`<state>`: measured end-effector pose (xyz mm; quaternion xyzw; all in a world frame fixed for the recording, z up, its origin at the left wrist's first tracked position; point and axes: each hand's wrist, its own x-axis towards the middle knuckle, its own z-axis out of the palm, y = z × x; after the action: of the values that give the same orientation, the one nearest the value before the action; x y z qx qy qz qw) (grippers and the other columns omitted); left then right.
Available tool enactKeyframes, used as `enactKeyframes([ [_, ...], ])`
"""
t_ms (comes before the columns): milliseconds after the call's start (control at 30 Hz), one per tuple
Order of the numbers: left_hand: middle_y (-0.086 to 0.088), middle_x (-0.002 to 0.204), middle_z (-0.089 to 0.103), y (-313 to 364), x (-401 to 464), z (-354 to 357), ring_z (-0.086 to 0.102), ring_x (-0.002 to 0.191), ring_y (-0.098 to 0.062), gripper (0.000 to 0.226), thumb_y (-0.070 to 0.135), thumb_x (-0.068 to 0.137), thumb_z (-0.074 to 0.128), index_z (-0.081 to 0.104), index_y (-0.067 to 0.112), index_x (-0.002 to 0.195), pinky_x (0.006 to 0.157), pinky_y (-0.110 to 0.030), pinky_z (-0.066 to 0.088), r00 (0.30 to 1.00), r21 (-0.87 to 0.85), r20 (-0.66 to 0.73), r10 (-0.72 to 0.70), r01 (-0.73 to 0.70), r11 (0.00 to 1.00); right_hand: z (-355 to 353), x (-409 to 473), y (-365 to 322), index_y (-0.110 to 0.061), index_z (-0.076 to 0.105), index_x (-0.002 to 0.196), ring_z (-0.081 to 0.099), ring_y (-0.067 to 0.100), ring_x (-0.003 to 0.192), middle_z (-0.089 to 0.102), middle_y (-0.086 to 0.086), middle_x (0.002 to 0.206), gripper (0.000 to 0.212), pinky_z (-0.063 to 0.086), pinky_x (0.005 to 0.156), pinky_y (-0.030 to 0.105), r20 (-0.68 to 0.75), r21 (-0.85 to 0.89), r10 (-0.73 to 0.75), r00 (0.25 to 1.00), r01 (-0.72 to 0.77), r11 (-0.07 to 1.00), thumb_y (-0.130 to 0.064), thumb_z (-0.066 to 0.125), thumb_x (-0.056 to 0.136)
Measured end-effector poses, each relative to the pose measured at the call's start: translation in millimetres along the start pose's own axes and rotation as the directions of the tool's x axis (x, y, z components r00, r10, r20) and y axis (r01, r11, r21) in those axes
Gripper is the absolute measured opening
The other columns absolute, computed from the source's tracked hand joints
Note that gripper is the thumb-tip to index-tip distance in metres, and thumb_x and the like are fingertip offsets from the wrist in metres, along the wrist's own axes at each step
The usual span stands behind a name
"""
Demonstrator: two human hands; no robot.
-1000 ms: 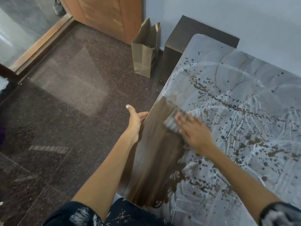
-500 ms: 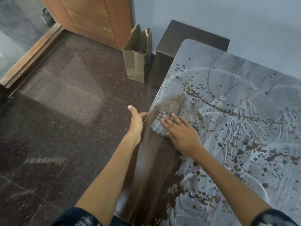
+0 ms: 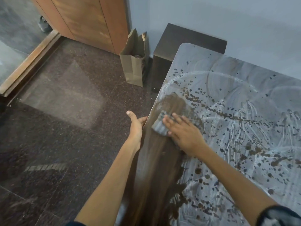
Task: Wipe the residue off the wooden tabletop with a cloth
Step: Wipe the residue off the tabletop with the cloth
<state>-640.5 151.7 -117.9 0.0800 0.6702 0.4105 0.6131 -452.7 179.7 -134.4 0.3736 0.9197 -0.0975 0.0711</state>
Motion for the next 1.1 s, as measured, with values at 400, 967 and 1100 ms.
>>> enactKeyframes([
  [400, -0.014, 0.130, 0.055, 16.3, 12.5, 7.5, 0.048, 0.122, -0.023, 0.097, 0.064, 0.087, -0.010, 0.056, 0.003, 0.122, 0.094, -0.029, 0.033, 1.000, 0.019, 0.023, 0.000, 0.000, 1.000, -7.2, 11.8, -16.8, -0.025, 0.014, 0.148, 0.000, 0.015, 0.143, 0.011, -0.010, 0.153, 0.051, -0.007, 0.116, 0.030, -0.018, 0.120, -0.058, 0.998, 0.059, 0.991, -0.039, 0.010, 0.099],
  [967, -0.015, 0.128, 0.056, 29.9, 35.7, 23.4, 0.049, 0.123, -0.025, 0.097, 0.065, 0.087, -0.009, 0.056, 0.001, 0.121, 0.096, -0.030, 0.035, 0.998, -0.034, 0.044, 0.036, -0.035, 0.999, -19.9, 17.8, 8.9, -0.023, 0.019, 0.147, 0.012, 0.021, 0.143, 0.021, -0.007, 0.153, 0.053, 0.006, 0.116, 0.040, 0.039, 0.066, -0.122, 0.992, 0.119, 0.991, -0.040, 0.011, 0.098],
  [1100, -0.008, 0.124, 0.058, 35.0, 41.1, 28.8, 0.053, 0.106, -0.017, 0.095, 0.066, 0.087, -0.008, 0.056, 0.004, 0.120, 0.093, -0.029, 0.037, 0.997, -0.037, 0.064, 0.034, -0.032, 0.999, -25.2, 22.9, 63.1, -0.032, -0.002, 0.144, -0.004, 0.015, 0.142, 0.001, -0.013, 0.153, 0.050, -0.003, 0.116, 0.040, 0.023, 0.016, 0.169, 0.985, -0.169, 0.985, -0.047, 0.000, 0.096],
])
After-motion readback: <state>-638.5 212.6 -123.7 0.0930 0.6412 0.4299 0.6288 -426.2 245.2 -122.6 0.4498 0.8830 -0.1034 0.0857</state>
